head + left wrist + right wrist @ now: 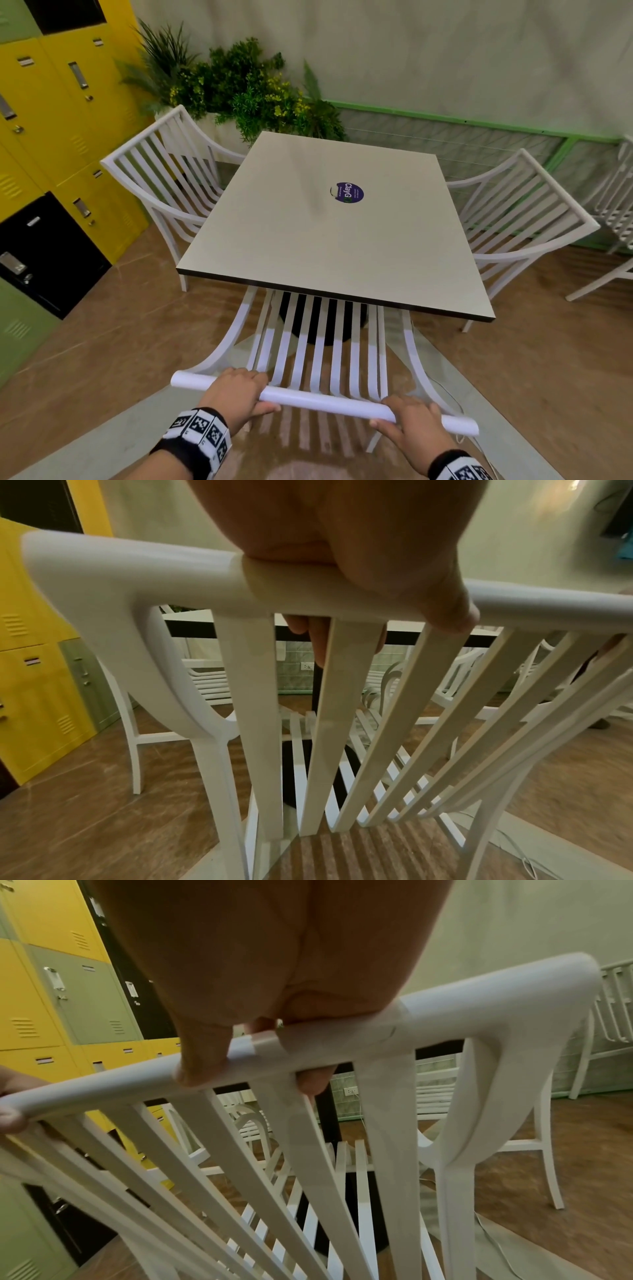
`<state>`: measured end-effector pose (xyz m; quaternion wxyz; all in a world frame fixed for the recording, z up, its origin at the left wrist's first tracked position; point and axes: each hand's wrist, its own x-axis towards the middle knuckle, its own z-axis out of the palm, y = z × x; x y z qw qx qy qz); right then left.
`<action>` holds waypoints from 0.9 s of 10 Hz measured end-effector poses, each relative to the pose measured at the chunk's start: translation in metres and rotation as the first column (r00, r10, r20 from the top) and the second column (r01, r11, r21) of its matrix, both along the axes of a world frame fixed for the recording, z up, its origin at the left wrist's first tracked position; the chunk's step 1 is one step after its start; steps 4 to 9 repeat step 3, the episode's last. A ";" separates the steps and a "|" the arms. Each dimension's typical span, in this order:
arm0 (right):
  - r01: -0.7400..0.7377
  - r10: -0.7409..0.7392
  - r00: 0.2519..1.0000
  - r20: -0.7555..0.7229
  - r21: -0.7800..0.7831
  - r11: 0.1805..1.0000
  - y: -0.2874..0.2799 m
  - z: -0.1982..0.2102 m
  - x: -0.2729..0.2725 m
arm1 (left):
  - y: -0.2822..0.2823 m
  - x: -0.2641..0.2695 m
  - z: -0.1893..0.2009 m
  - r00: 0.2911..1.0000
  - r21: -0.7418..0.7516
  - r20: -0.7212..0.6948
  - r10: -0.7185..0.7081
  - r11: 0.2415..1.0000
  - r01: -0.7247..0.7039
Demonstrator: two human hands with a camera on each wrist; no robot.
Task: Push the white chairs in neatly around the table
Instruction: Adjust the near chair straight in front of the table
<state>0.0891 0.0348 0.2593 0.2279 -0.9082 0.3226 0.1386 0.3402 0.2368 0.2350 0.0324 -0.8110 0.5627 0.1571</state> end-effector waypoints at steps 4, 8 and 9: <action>0.007 -0.018 0.999 -0.032 -0.319 0.948 0.007 0.004 0.005 | 0.021 -0.019 -0.008 0.988 -0.072 0.003 0.154 0.986 -0.154; 0.007 -0.018 0.999 -0.032 -0.319 0.948 0.007 0.004 0.005 | 0.021 -0.019 -0.008 0.988 -0.072 0.003 0.154 0.986 -0.154; 0.007 -0.018 0.999 -0.032 -0.319 0.948 0.007 0.004 0.005 | 0.021 -0.019 -0.008 0.988 -0.072 0.003 0.154 0.986 -0.154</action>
